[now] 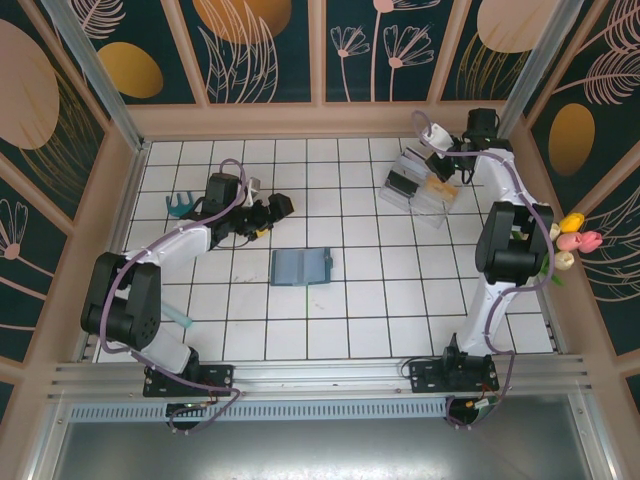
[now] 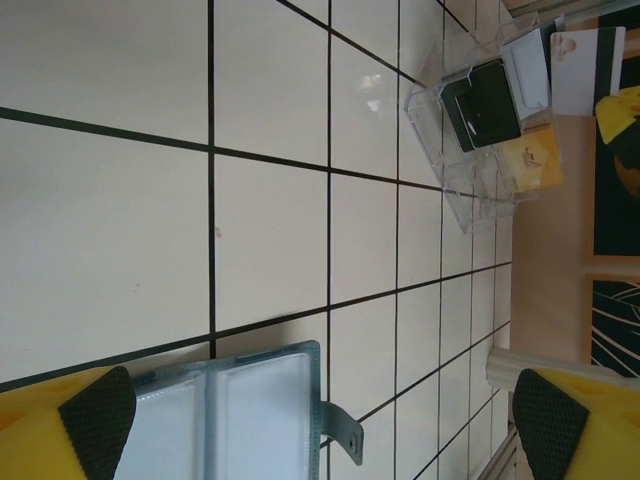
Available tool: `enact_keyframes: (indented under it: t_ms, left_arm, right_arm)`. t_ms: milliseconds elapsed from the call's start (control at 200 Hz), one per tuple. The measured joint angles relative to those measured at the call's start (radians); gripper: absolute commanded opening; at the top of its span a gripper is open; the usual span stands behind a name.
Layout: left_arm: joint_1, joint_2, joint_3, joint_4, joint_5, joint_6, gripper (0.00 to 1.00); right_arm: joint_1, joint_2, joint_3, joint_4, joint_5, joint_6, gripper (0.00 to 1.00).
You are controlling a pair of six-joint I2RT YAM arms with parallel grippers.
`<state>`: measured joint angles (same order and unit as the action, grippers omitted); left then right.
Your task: Take the credit cards out of the card holder
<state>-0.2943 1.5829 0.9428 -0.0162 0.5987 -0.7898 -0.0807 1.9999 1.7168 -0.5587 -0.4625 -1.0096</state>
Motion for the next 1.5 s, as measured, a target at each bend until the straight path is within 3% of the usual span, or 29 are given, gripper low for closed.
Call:
enact_keyframes:
  t_ms: [350,641,1086,1356,1501]
  left_arm:
    - [0.0,0.003,0.0,0.013,-0.002,-0.013,0.99]
    - [0.0,0.003,-0.002,0.017,-0.002,-0.015,0.99]
    - [0.0,0.002,-0.013,0.02,-0.005,-0.015,0.99]
    - [0.001,-0.061,-0.03,-0.023,-0.062,0.005,0.98]
    - [0.001,-0.119,-0.056,-0.061,-0.112,0.025,0.99]
  right_arm:
    - [0.006,0.05,0.03,-0.001,-0.001,-0.007,0.06]
    - [0.007,0.05,0.03,0.001,0.017,-0.009,0.22]
    - [-0.004,0.045,0.03,0.051,0.002,0.031,0.26]
    - [0.0,-0.158,-0.111,0.159,-0.1,0.191,0.3]
    - [0.082,-0.339,-0.259,0.29,-0.102,0.389,0.3]
